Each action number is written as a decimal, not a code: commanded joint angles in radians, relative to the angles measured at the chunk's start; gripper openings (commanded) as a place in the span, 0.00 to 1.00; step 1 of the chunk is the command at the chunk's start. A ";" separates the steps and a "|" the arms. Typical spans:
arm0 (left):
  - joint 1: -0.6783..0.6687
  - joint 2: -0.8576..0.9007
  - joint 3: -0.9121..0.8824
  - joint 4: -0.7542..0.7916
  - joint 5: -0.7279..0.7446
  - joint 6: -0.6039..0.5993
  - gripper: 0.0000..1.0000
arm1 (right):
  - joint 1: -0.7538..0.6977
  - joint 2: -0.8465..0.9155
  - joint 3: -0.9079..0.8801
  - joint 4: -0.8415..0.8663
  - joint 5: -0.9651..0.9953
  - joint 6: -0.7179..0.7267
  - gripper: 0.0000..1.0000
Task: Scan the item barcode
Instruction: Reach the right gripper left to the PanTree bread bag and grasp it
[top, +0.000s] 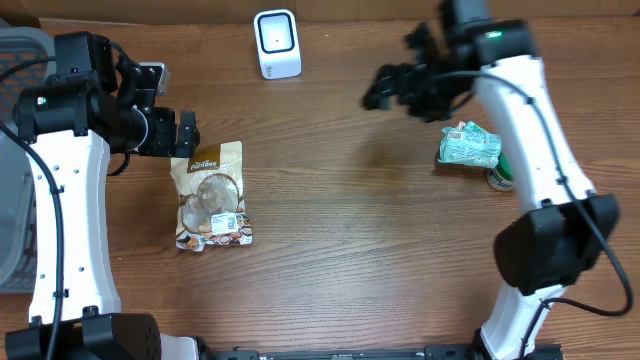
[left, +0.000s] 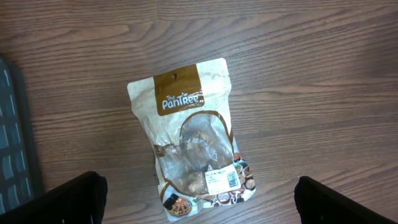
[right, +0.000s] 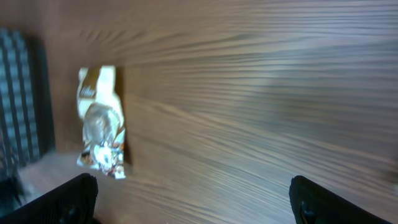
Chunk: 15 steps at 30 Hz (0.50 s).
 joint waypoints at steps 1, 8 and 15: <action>-0.002 -0.012 0.019 0.004 0.000 0.019 1.00 | 0.088 0.006 -0.005 0.027 0.019 0.003 0.97; -0.002 -0.012 0.019 0.004 0.001 0.019 0.99 | 0.237 0.011 -0.010 0.077 0.103 0.080 0.97; -0.002 -0.012 0.019 0.004 0.000 0.019 0.99 | 0.368 0.037 -0.095 0.201 0.094 0.132 0.97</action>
